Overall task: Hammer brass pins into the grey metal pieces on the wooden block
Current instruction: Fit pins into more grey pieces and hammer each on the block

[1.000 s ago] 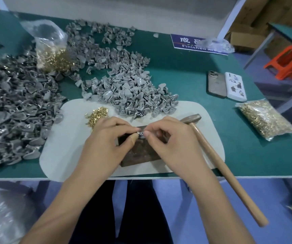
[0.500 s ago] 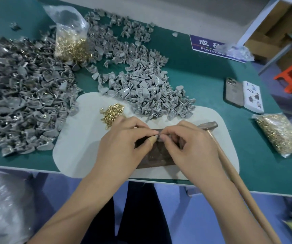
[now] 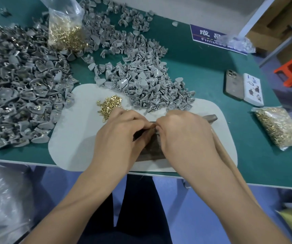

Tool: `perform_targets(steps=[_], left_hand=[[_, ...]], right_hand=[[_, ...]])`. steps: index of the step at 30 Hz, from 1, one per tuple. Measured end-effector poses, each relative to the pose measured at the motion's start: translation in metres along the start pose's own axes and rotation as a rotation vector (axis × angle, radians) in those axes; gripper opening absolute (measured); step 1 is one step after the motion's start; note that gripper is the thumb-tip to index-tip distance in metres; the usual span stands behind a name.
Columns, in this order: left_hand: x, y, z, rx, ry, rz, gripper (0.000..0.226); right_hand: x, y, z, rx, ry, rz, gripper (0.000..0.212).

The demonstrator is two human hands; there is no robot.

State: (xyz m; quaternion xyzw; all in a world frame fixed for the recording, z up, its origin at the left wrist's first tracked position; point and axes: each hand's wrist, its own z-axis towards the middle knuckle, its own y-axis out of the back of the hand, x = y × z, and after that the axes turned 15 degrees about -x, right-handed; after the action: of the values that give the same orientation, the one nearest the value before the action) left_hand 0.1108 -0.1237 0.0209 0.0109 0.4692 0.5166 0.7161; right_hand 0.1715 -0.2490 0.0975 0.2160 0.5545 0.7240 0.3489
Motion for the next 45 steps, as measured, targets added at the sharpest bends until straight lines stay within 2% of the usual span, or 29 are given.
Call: perform_targets(steps=[4, 6, 13, 17, 21, 23, 24, 26, 28, 30, 33, 35, 37, 40, 42, 45], left_hand=[[0.003, -0.001, -0.001, 0.012, -0.015, 0.017, 0.018], [0.003, -0.001, 0.0, 0.019, -0.022, 0.036, 0.023], [-0.002, -0.002, -0.002, 0.027, -0.012, 0.117, 0.016], [-0.003, -0.001, -0.002, 0.018, -0.016, 0.133, 0.018], [-0.007, 0.0, 0.0, 0.019, -0.019, 0.16, 0.014], [-0.007, 0.001, 0.001, 0.029, -0.021, 0.171, 0.012], [-0.007, 0.002, 0.001, 0.034, -0.018, 0.167, 0.011], [-0.007, 0.002, 0.001, 0.039, -0.004, 0.156, 0.012], [-0.007, 0.003, 0.0, 0.046, 0.005, 0.157, 0.011], [-0.006, 0.004, 0.001, 0.065, -0.002, 0.147, 0.011], [-0.001, 0.007, 0.004, 0.094, 0.005, 0.094, 0.014], [-0.001, 0.008, 0.004, 0.087, 0.005, 0.095, 0.012], [-0.001, 0.007, 0.003, 0.079, 0.006, 0.106, 0.01], [0.001, 0.006, 0.005, 0.096, -0.002, 0.104, 0.011], [0.003, 0.006, 0.007, 0.107, -0.015, 0.09, 0.011], [0.004, 0.006, 0.008, 0.119, -0.02, 0.08, 0.009]], right_hand=[[-0.018, -0.005, -0.001, 0.013, -0.067, 0.21, 0.019], [-0.024, -0.008, -0.005, -0.015, -0.097, 0.317, 0.019], [-0.034, -0.023, -0.01, -0.081, -0.179, 0.527, 0.013], [-0.035, -0.03, -0.015, -0.144, -0.192, 0.59, 0.012], [-0.036, -0.035, -0.022, -0.158, -0.301, 0.711, 0.01], [-0.044, -0.034, -0.028, -0.267, -0.39, 0.817, 0.01], [-0.052, -0.035, -0.033, -0.358, -0.475, 0.803, 0.009], [-0.074, -0.039, -0.043, -0.444, -0.656, 0.478, 0.016], [-0.094, -0.048, -0.055, -0.248, -0.757, 0.104, 0.039], [-0.101, -0.058, -0.065, -0.078, -0.75, 0.045, 0.049], [-0.102, -0.065, -0.069, -0.055, -0.696, 0.015, 0.035], [-0.105, -0.058, -0.069, -0.068, -0.71, 0.026, 0.033], [-0.108, -0.046, -0.072, -0.15, -0.699, 0.181, 0.032], [-0.092, -0.015, -0.074, -0.33, -0.621, 0.577, 0.016], [-0.075, -0.003, -0.072, -0.278, -0.547, 0.78, 0.016], [-0.059, -0.001, -0.067, -0.086, -0.407, 0.723, 0.023]])
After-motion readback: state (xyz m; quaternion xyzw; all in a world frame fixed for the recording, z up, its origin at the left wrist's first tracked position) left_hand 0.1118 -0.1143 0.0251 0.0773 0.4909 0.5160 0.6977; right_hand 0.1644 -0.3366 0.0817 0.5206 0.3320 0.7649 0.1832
